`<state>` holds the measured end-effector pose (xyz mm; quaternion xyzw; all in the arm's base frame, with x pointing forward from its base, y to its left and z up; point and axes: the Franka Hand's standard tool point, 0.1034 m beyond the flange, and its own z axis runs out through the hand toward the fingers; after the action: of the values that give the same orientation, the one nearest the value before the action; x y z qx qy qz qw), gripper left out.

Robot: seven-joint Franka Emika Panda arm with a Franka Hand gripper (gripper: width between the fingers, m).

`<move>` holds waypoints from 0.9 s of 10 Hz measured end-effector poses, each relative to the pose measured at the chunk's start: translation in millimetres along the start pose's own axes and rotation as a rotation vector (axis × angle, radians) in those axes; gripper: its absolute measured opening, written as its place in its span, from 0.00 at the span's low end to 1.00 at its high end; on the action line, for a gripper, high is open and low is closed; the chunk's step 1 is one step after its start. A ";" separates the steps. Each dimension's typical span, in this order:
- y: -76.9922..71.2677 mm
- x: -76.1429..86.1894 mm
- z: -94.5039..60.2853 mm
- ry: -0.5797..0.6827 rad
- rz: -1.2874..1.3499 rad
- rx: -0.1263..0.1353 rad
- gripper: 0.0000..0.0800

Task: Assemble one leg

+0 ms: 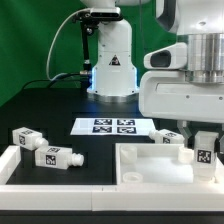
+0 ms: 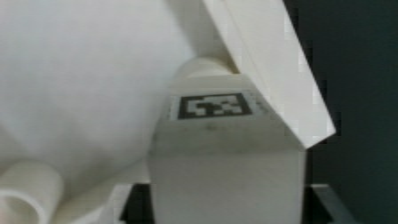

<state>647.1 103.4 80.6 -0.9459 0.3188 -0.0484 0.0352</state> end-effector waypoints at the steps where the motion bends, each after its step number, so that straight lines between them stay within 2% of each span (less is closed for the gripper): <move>1: 2.7 0.7 0.5 -0.007 0.163 0.004 0.36; 4: 8.2 -0.4 1.6 -0.053 0.639 0.016 0.36; 5: 7.2 -2.4 1.1 -0.060 0.743 0.013 0.36; 7: 5.3 -5.2 0.6 -0.069 0.868 0.006 0.36; 9: 4.8 -5.8 0.8 -0.069 0.840 0.007 0.36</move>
Offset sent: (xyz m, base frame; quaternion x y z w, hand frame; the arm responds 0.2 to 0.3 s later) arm 0.0025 0.0123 -0.0033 0.0498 -0.0510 0.4396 0.8954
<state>639.7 103.2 79.0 -0.7348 0.6751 0.0007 0.0655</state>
